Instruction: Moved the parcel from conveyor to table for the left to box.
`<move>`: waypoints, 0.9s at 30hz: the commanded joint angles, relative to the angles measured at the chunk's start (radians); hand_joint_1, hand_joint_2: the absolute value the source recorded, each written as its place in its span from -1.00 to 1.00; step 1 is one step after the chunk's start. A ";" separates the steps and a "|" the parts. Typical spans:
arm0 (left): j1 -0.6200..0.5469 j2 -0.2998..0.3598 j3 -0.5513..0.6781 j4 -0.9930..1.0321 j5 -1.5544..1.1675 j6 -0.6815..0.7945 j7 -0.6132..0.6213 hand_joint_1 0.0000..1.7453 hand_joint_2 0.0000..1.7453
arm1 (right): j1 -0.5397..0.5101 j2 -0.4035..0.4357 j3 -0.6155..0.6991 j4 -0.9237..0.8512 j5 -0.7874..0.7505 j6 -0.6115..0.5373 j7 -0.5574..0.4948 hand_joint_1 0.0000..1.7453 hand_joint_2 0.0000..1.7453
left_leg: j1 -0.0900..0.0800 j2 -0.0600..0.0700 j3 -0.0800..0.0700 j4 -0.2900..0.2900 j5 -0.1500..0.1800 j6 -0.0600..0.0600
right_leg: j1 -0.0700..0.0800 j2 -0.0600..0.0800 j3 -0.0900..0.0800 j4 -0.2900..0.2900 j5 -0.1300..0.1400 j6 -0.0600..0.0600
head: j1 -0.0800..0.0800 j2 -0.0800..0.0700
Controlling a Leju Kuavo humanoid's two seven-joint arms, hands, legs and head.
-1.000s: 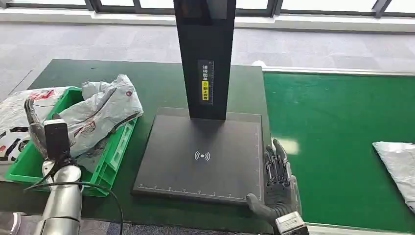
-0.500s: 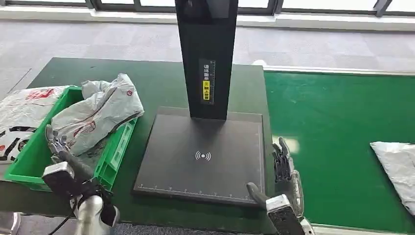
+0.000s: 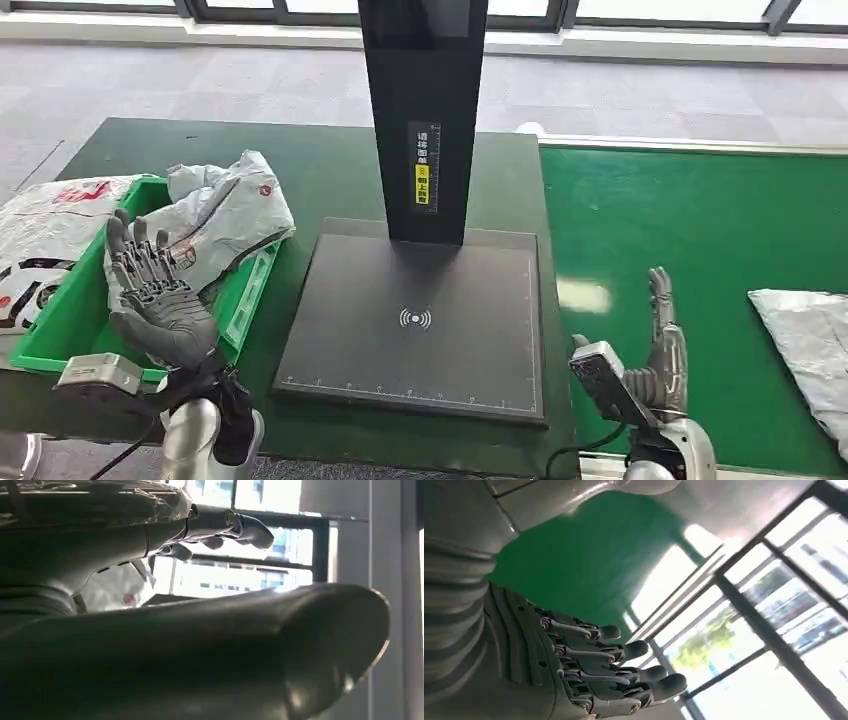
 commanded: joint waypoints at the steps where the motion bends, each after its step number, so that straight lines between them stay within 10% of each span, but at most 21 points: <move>1: 0.020 -0.028 -0.027 0.007 0.057 -0.056 0.004 -1.00 -1.00 | -0.069 -0.242 -0.261 0.268 0.241 -0.015 0.136 -1.00 1.00 | 0.000 -0.003 0.004 -0.002 0.000 0.002 | 0.000 -0.004 0.003 -0.004 0.000 0.000 | 0.000 0.000; 11: 0.040 -0.029 -0.017 0.070 0.061 -0.104 0.004 -1.00 -1.00 | -0.045 -0.390 -0.444 0.467 0.231 0.217 0.244 -1.00 1.00 | 0.000 -0.006 -0.002 -0.005 0.000 0.005 | 0.001 -0.007 0.004 -0.007 0.000 0.000 | 0.000 0.000; 16: 0.029 -0.012 -0.011 0.151 0.101 -0.150 0.004 -1.00 -1.00 | -0.212 -0.470 -0.493 0.792 0.305 0.363 0.259 -1.00 1.00 | -0.001 -0.002 0.006 -0.003 -0.001 0.005 | 0.000 -0.004 0.005 -0.005 0.000 0.001 | 0.000 0.000; 27: -0.036 0.025 -0.020 0.274 0.106 -0.112 0.004 -1.00 -1.00 | -0.373 -0.564 -0.507 1.181 0.336 0.359 0.244 -1.00 1.00 | -0.004 0.000 0.007 -0.002 -0.002 0.007 | -0.003 -0.002 0.003 -0.004 0.000 0.002 | 0.000 0.000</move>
